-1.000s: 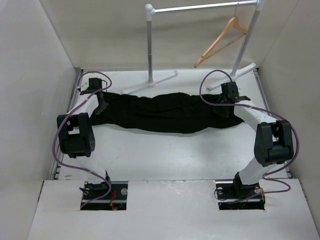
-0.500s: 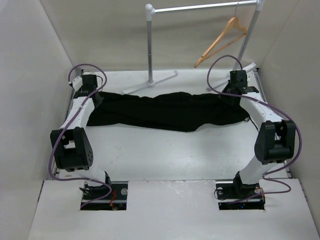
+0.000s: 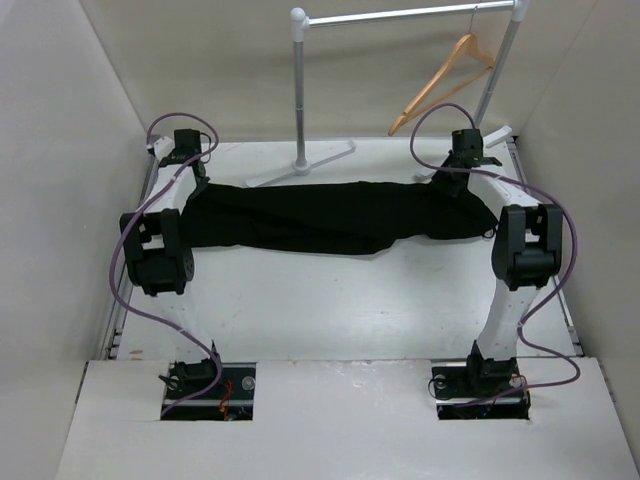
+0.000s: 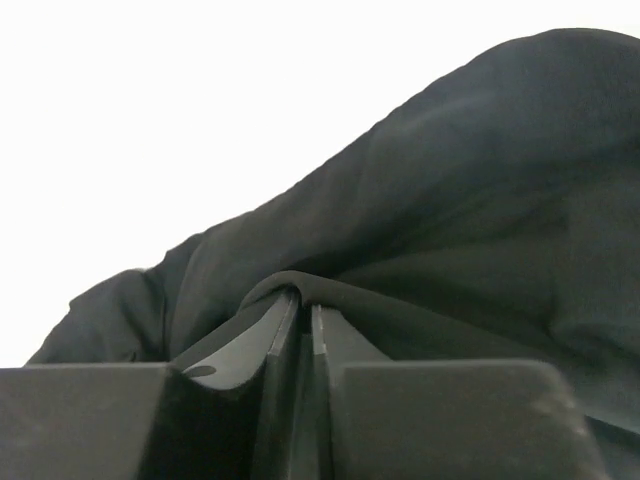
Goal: Place the trousers on the hanger
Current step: Fold the trousers at the center of the board.
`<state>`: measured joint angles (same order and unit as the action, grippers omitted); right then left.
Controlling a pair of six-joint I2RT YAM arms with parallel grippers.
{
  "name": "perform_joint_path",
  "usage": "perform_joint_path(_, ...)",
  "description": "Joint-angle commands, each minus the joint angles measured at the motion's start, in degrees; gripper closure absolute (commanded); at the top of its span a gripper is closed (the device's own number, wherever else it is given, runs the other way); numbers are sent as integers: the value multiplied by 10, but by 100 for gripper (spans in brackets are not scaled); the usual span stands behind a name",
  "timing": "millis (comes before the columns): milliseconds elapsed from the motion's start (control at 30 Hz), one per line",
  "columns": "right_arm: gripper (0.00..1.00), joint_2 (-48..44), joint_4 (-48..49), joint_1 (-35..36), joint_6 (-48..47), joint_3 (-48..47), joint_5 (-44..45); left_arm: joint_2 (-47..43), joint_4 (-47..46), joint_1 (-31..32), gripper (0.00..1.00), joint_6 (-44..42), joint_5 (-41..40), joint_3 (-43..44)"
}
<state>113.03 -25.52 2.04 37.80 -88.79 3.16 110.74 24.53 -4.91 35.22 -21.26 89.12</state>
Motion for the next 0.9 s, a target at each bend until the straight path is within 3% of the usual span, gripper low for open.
perform_joint_path(0,81,17,34,-6,14,-39,21,29,-4,3,83,-18,-39,45)
perform_joint_path(67,67,19,35,-6,19,-45,19,32,-5,5,67,-33,-34,59)
perform_joint_path(167,50,-4,38,-6,15,-47,20,-9,-6,7,51,-51,-35,51)
perform_joint_path(300,39,-71,37,-6,19,-14,13,-120,-18,13,39,-48,-41,-49)
perform_joint_path(400,33,-131,38,-6,15,31,18,-204,-29,29,37,-39,-45,-159)
perform_joint_path(433,34,-151,40,-6,16,54,21,-227,-32,39,39,-25,-42,-197)
perform_joint_path(500,47,-183,49,-6,21,101,22,-258,-41,59,43,10,-31,-265)
perform_joint_path(567,77,-210,62,-6,32,161,26,-263,-64,64,45,42,3,-314)
perform_joint_path(600,87,-219,67,-6,38,189,27,-256,-80,64,46,51,23,-327)
perform_joint_path(667,90,-231,71,-14,44,234,29,-241,-110,52,45,66,55,-337)
perform_joint_path(733,79,-248,80,-30,46,269,30,-219,-129,37,44,75,71,-332)
perform_joint_path(800,57,-260,93,-45,52,298,31,-191,-129,28,43,88,83,-312)
perform_joint_path(867,44,-254,105,-56,54,314,20,-160,-132,20,44,95,85,-295)
